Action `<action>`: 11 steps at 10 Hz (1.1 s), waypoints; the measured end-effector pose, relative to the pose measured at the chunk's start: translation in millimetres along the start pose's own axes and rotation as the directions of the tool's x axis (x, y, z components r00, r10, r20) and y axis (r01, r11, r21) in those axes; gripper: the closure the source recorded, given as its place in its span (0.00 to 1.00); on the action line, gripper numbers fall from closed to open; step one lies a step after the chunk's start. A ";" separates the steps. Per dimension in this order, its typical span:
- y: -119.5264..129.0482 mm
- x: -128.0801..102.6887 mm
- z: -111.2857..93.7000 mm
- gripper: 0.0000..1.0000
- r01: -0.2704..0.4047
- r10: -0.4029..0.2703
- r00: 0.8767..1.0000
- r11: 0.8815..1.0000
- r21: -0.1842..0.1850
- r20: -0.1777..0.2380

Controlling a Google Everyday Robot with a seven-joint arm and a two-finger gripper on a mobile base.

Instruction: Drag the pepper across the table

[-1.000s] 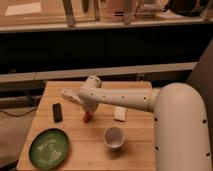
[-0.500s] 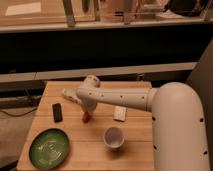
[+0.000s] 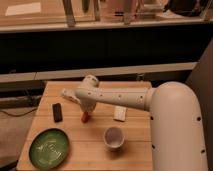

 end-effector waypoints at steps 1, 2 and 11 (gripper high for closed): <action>-0.8 -0.3 0.1 0.98 0.002 -0.002 1.000 1.000 -0.002 0.000; -0.8 -0.1 0.2 0.98 0.004 -0.004 1.000 1.000 -0.004 0.000; -9.2 0.4 3.4 0.98 0.023 -0.023 1.000 1.000 -0.018 0.002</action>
